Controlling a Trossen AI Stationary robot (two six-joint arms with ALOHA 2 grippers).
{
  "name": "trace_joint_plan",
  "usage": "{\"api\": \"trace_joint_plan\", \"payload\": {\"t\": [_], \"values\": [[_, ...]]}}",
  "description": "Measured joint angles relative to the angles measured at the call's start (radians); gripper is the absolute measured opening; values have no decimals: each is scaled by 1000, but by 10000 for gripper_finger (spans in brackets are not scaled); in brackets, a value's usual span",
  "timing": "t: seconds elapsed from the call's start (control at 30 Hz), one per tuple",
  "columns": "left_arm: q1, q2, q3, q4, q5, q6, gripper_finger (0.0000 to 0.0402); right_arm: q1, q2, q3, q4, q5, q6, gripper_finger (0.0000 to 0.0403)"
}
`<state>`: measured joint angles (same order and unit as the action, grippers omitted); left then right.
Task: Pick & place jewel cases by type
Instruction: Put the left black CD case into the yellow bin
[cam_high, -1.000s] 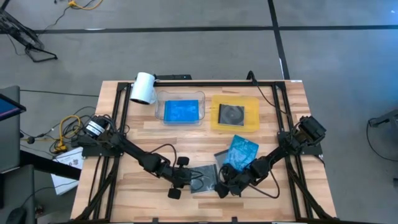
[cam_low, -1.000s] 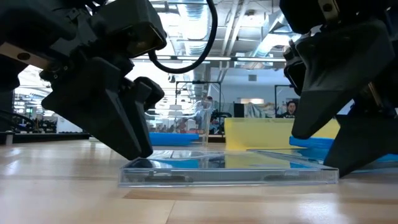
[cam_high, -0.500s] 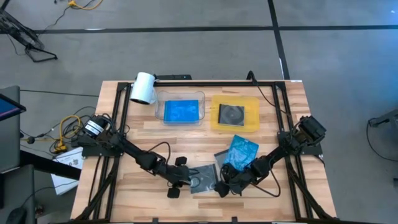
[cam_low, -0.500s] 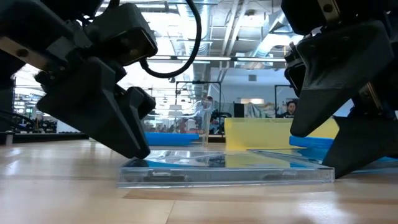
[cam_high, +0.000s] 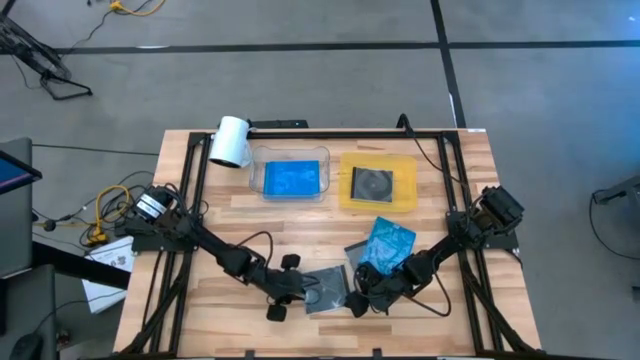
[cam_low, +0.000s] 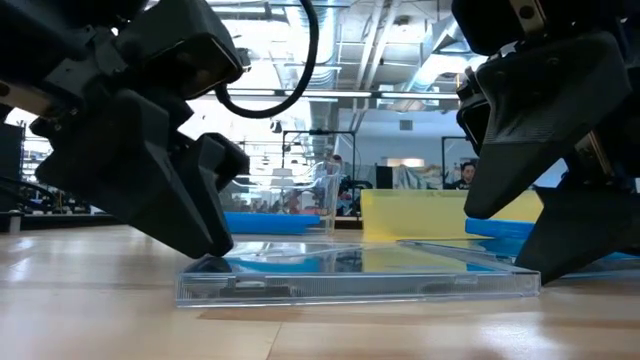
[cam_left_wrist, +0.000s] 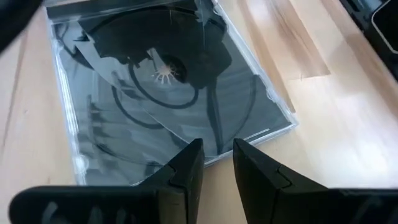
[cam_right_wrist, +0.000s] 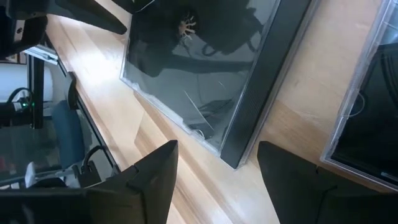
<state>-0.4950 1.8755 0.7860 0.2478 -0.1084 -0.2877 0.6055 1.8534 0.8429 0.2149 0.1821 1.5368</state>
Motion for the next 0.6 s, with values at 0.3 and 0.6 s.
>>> {"api": "trace_joint_plan", "payload": {"t": [0.3, 0.6], "values": [[-40, -103, -5, -132, -199, 72, 84, 9, 0, 0, -11, 22, 0, 217], [-90, -186, -5, -250, -300, 35, 84, -4, 0, 2, -16, 26, -73, 217]]}}
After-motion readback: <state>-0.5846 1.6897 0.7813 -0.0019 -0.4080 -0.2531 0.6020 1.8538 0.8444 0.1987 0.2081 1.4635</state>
